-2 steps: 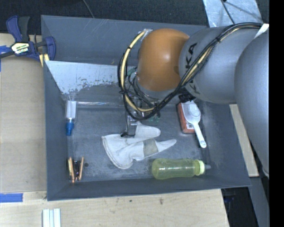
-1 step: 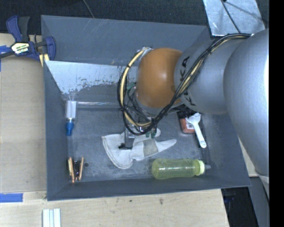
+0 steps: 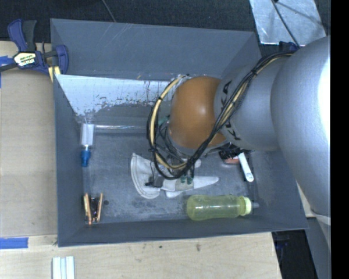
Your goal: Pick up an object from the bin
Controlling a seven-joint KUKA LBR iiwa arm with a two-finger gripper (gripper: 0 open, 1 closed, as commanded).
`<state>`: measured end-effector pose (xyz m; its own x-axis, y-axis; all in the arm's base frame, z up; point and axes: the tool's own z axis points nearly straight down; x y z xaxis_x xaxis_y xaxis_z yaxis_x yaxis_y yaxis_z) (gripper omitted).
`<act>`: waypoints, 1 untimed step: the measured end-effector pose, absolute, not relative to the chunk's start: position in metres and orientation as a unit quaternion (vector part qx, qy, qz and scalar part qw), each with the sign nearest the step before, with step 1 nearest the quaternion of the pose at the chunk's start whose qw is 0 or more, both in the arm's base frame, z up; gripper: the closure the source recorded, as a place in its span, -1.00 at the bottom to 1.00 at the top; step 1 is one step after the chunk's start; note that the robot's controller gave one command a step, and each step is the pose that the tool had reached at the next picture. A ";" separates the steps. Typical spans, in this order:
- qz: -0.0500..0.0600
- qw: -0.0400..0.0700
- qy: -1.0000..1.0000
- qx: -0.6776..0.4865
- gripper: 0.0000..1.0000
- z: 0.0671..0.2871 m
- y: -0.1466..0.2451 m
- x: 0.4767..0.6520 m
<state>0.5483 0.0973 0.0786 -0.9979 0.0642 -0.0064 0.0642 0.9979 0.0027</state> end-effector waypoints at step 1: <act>0.001 0.003 0.999 0.032 1.00 0.079 0.097 0.548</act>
Offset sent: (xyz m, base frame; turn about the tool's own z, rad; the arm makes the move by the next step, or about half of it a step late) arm 0.0110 -0.0083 0.1753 0.0462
